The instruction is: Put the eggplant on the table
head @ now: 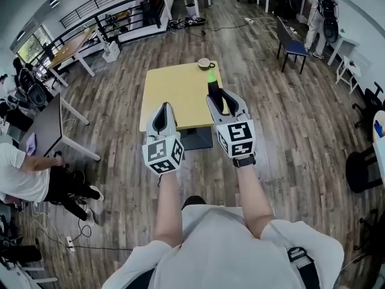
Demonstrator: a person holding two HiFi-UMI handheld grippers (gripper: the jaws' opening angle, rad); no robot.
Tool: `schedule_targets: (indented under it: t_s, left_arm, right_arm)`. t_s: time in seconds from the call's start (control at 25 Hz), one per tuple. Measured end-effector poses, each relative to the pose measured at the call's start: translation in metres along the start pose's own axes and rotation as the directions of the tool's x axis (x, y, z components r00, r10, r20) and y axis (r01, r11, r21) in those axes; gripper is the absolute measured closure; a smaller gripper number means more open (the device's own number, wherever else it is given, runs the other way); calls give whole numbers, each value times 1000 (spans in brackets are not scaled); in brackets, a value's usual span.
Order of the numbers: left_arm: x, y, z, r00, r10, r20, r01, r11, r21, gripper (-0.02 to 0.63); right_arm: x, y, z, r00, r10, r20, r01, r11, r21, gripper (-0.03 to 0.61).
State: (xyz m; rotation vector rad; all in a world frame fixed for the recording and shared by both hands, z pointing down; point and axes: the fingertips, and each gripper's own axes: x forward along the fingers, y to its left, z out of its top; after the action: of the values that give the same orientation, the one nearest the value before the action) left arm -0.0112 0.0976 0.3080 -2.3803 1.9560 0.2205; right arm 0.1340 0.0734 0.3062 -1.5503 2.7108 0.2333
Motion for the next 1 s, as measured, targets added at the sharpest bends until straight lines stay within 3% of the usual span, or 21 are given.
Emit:
schedule_targets:
  t_s: [0.4,0.76,1.0]
  left_arm:
    - [61,25,-30,999,5,-37,-6,1000,-31,604]
    - [168,104,-15,1000,11,26,-10,999,-41,604]
    - [222,155,-27,1000,-11,20,12,999,-48,604]
  right_arm:
    - [65,-19,-35,997,27,-69,-25,999,32,413]
    - [192,-30,-26,999,27,-45,-27,1000,0,413]
    - [268,-17,-38,997,36,-66,-36,999,-6,413]
